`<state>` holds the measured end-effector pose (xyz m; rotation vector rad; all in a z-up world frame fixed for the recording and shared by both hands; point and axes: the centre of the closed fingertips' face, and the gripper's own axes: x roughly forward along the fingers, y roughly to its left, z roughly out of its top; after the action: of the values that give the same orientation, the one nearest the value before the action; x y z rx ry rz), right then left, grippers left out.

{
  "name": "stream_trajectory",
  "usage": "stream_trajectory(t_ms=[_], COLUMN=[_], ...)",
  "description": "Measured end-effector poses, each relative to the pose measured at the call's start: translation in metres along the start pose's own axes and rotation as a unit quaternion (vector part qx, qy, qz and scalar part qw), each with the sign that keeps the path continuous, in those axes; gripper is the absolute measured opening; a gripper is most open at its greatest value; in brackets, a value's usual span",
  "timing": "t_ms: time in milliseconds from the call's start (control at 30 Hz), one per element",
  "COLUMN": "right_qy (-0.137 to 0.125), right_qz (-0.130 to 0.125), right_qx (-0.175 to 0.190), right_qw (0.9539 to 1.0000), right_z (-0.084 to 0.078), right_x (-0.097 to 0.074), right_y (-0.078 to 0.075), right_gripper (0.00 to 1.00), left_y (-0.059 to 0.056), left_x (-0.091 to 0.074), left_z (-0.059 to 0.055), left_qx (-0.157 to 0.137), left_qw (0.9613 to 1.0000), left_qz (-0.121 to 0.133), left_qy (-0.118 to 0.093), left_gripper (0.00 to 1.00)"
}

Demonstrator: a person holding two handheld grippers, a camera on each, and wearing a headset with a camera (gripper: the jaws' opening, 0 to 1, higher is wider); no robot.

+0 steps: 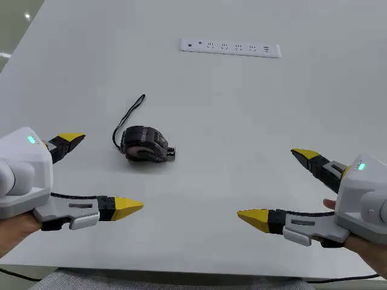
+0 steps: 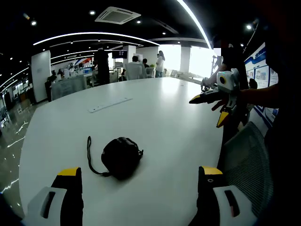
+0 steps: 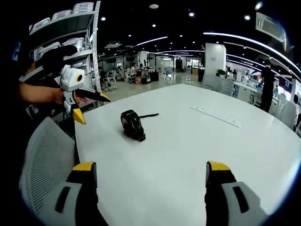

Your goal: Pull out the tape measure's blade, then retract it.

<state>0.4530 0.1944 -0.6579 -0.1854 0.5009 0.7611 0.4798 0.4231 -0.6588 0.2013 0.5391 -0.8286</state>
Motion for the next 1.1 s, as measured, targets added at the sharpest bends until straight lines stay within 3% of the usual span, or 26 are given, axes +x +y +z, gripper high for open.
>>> stream_trajectory(t_ms=[1100], right_qy=[0.008], right_qz=[0.009], right_qx=[-0.025], right_qw=[0.9996], right_z=[0.0051], right_x=[0.004], right_y=[-0.0074], right_gripper=[0.97], left_y=[0.006], left_x=[0.0019], left_z=[0.0042], left_qx=[0.022], left_qw=[0.9997], left_qz=[-0.005], left_qy=[0.011], left_gripper=[1.0])
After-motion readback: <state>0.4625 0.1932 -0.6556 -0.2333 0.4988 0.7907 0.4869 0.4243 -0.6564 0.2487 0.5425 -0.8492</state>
